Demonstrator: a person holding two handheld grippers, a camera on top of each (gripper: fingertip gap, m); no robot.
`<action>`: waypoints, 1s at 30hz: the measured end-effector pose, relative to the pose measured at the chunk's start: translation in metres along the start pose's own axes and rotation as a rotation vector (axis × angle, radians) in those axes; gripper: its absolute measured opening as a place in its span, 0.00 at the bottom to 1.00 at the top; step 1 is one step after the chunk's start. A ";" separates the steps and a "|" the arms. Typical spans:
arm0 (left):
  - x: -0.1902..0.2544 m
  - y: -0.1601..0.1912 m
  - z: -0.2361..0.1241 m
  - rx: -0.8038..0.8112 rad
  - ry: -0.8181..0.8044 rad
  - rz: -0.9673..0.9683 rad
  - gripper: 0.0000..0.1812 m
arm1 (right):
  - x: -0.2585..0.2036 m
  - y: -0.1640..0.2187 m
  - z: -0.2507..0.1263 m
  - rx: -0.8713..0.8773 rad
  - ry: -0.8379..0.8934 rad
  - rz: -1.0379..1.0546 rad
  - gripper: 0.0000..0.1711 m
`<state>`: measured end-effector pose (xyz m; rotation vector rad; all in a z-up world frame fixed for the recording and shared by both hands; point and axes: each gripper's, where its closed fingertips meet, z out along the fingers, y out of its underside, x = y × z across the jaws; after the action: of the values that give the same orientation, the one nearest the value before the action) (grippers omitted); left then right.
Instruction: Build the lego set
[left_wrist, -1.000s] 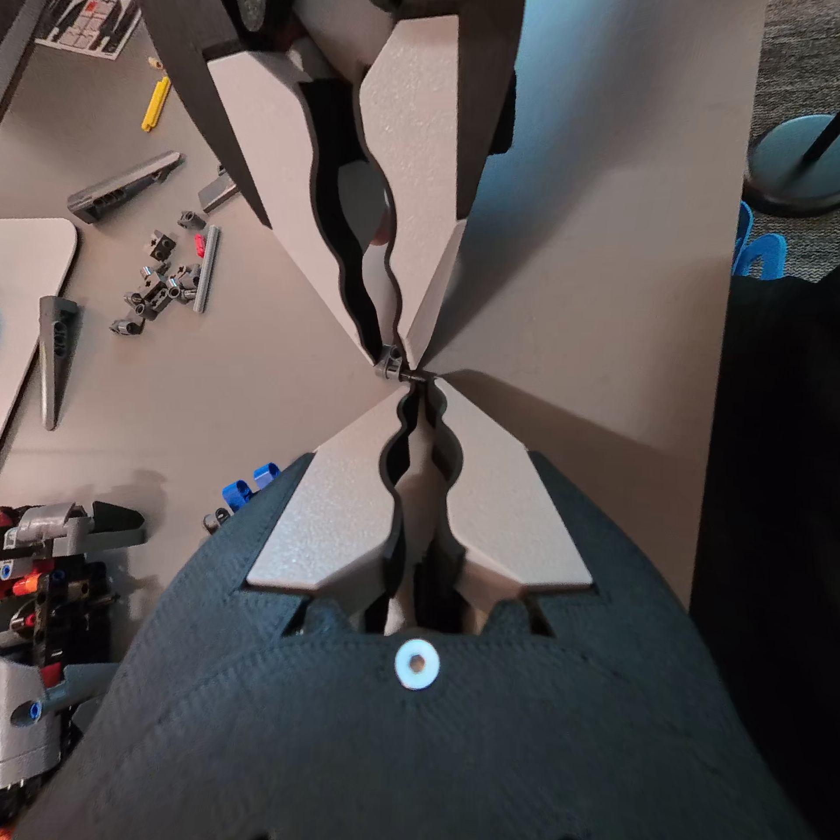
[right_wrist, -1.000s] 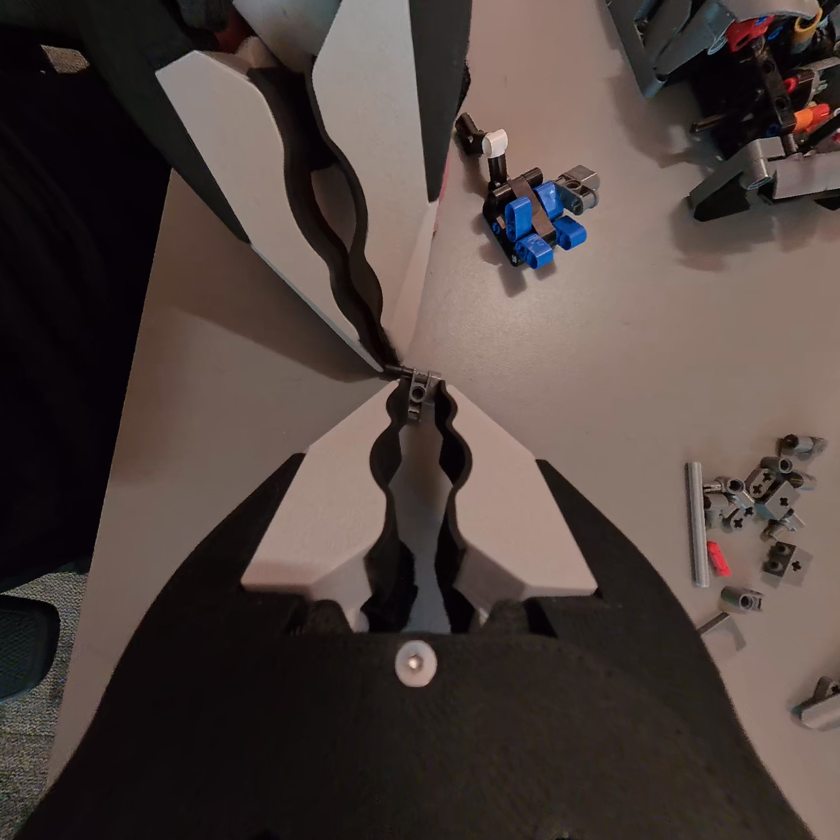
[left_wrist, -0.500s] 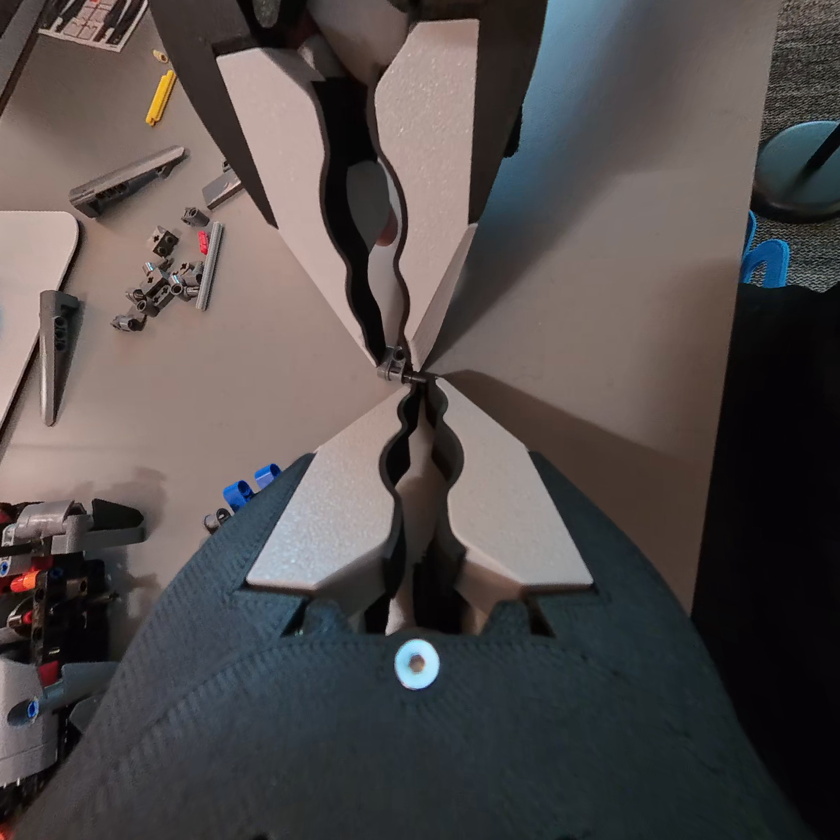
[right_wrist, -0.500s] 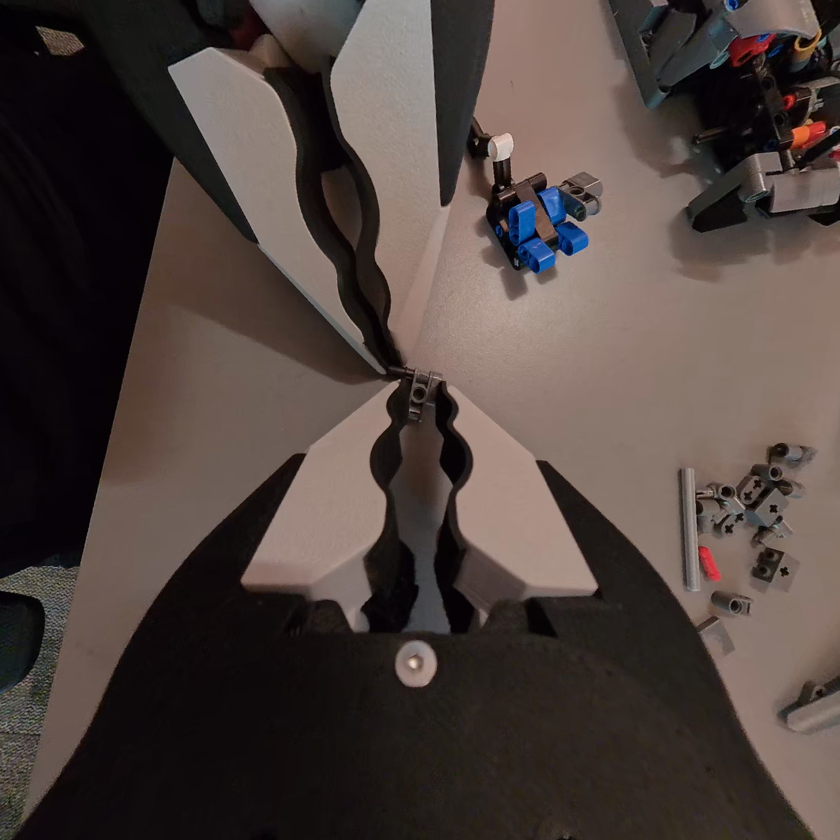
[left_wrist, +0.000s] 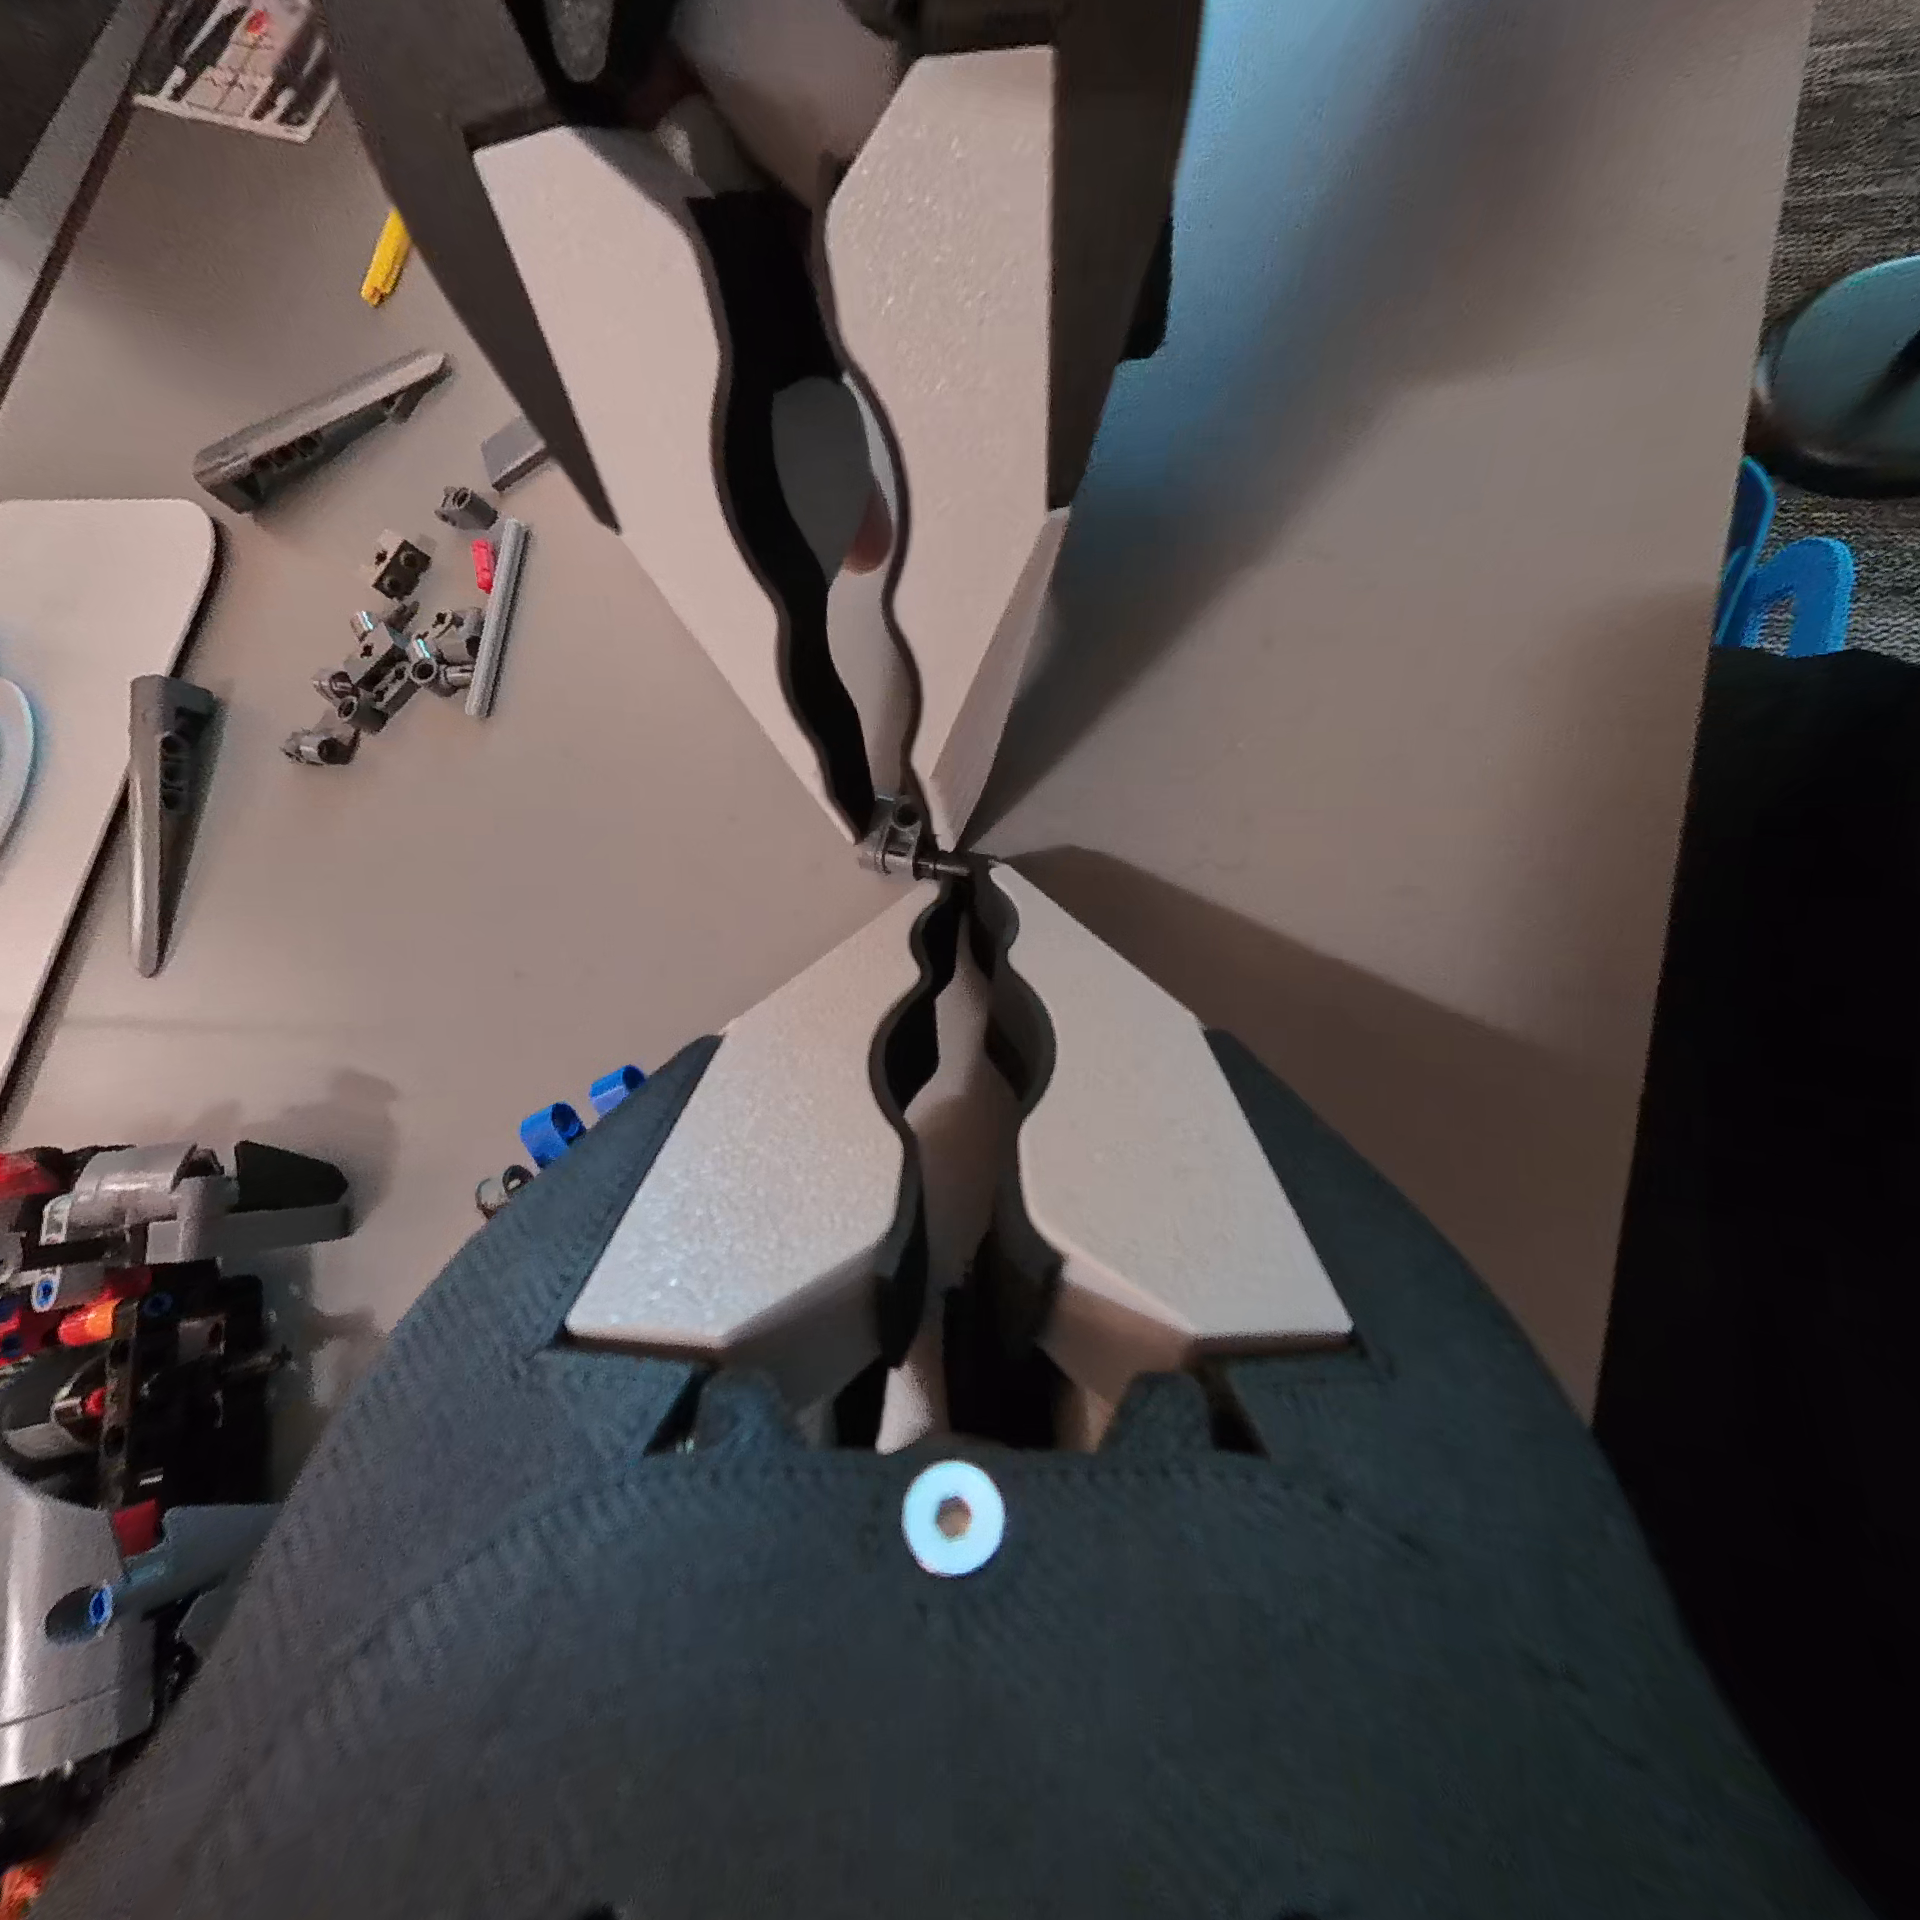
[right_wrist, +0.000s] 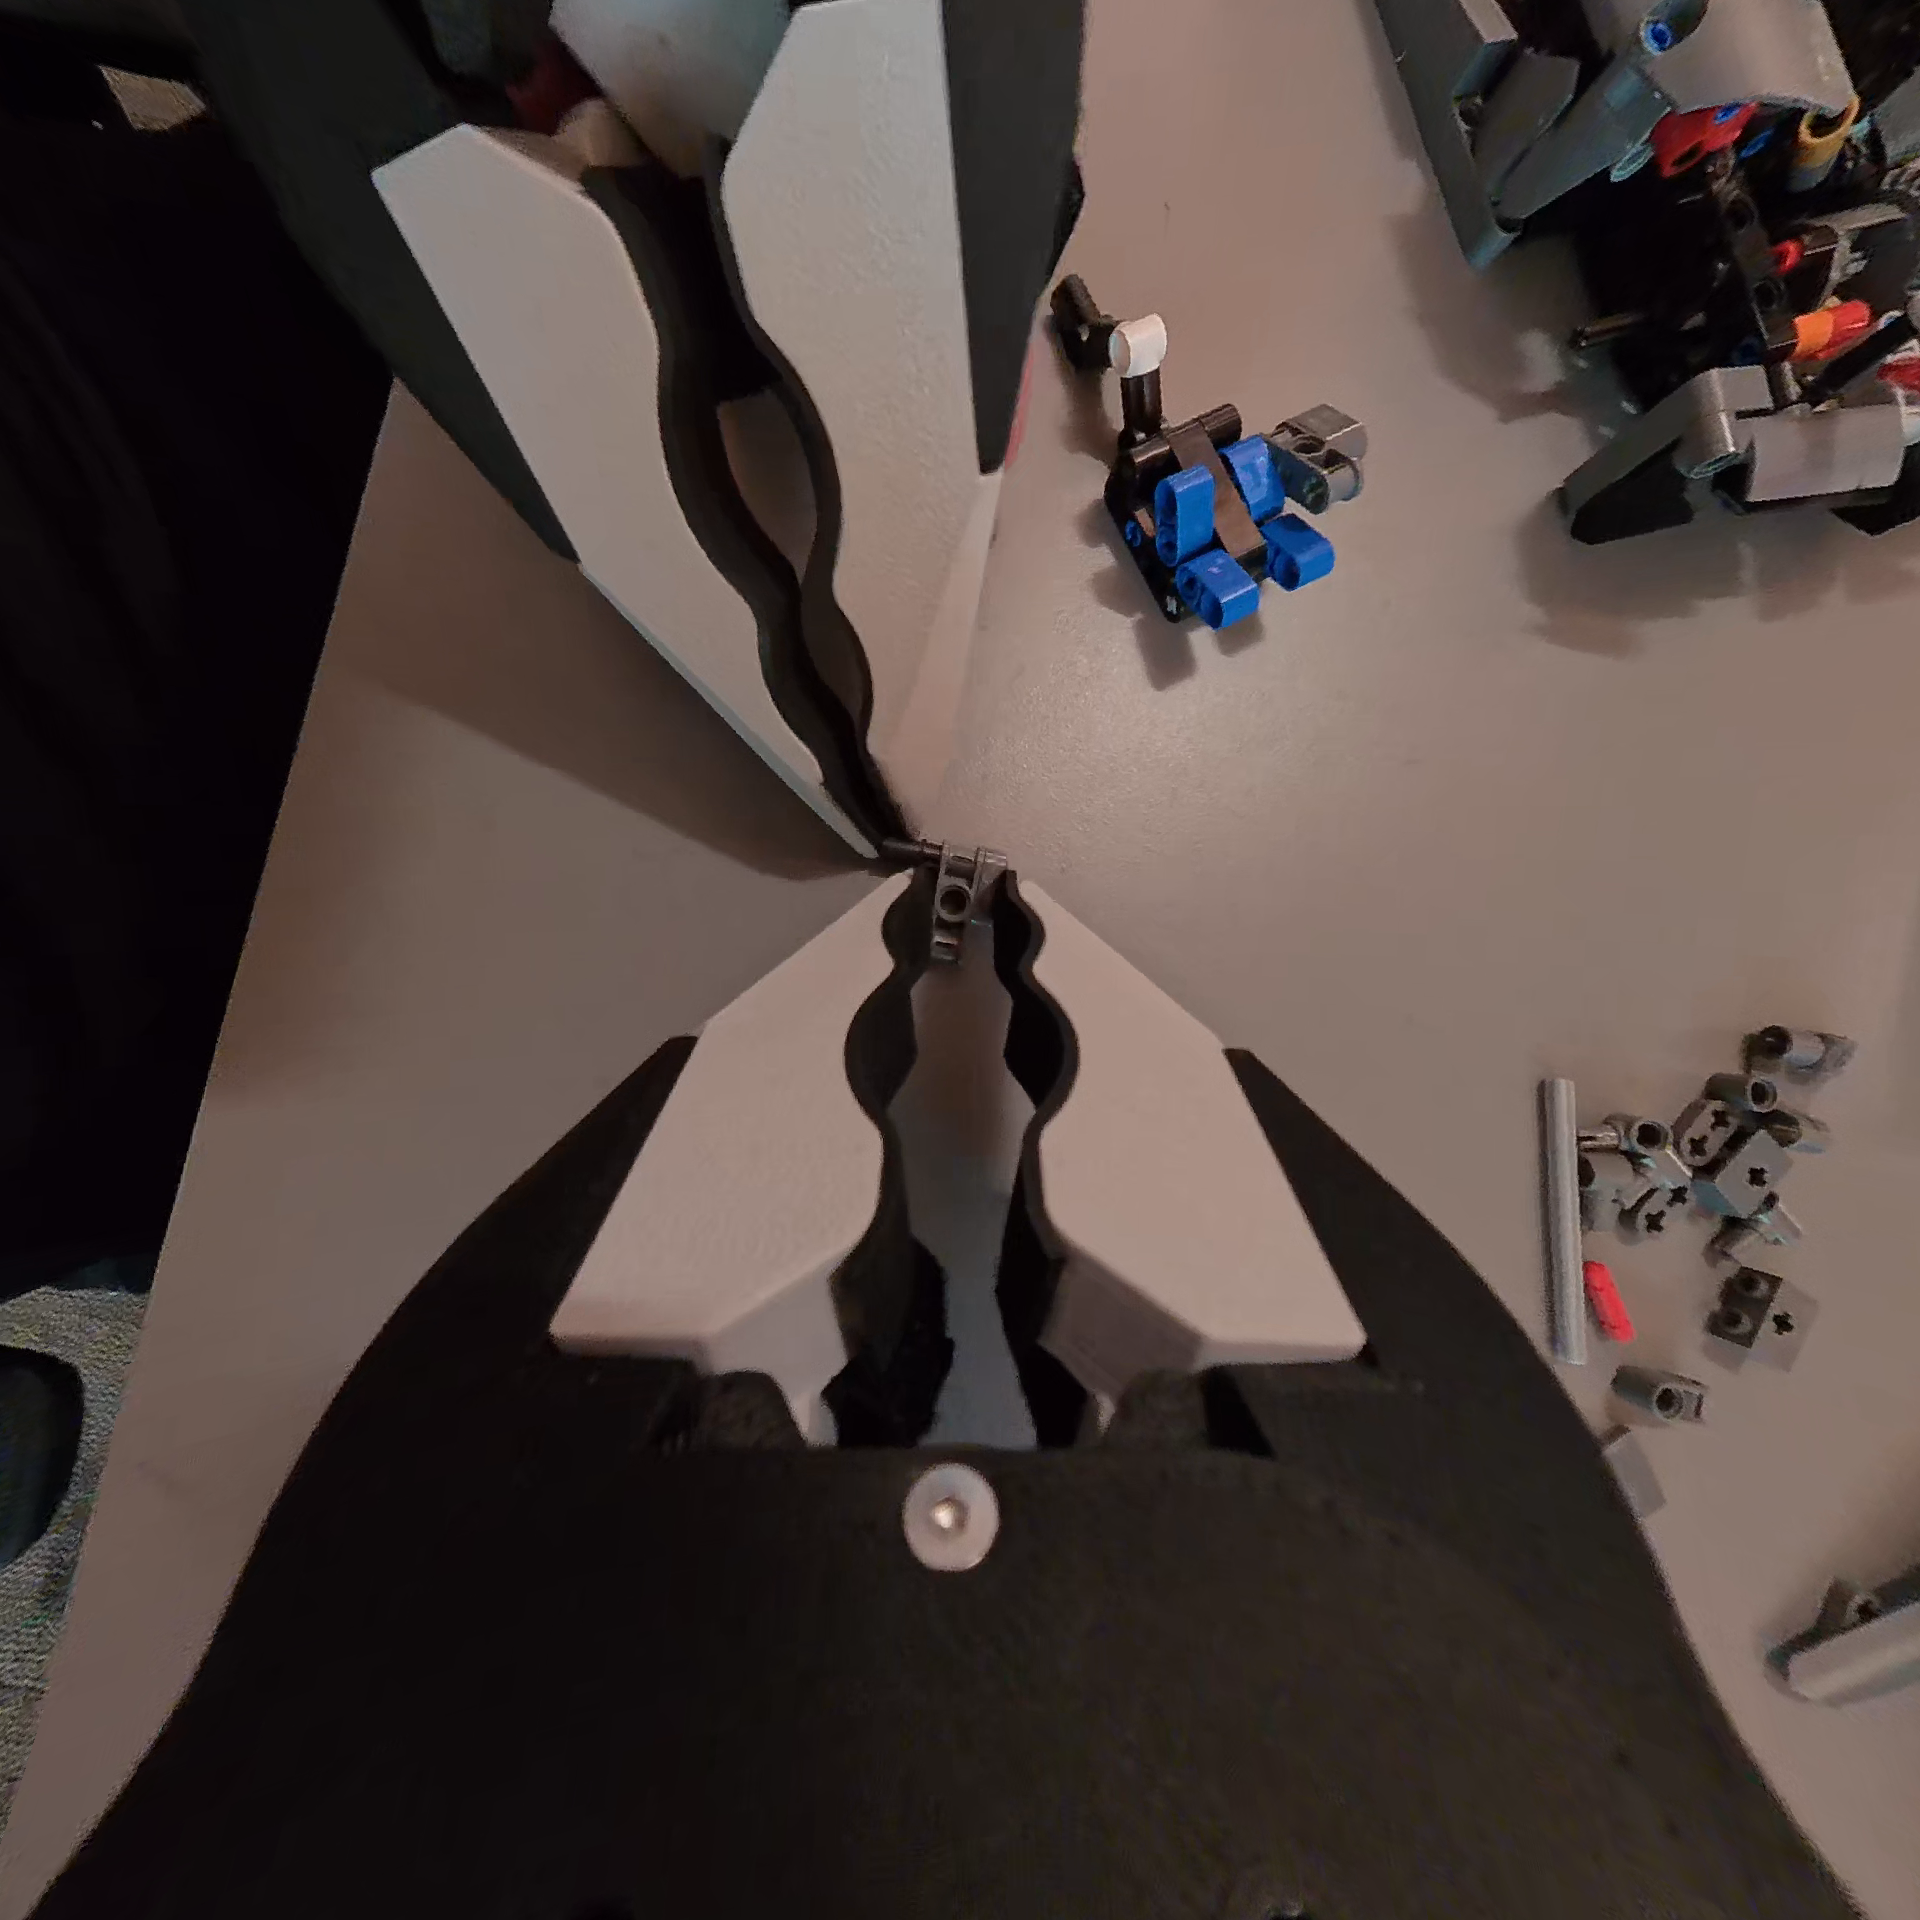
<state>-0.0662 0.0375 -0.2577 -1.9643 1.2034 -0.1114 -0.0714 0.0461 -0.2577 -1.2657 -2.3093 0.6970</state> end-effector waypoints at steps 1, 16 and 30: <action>0.000 -0.001 0.000 0.006 -0.008 0.004 0.00 | 0.000 0.000 0.000 0.012 -0.011 0.006 0.06; 0.003 -0.001 -0.004 0.028 0.053 -0.027 0.09 | -0.010 -0.003 0.001 0.064 -0.086 -0.007 0.05; 0.005 -0.001 -0.004 0.025 0.113 -0.073 0.11 | -0.013 -0.004 0.000 0.076 -0.108 -0.007 0.05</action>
<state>-0.0639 0.0315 -0.2560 -2.0032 1.1961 -0.2766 -0.0676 0.0330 -0.2571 -1.2128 -2.3474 0.8614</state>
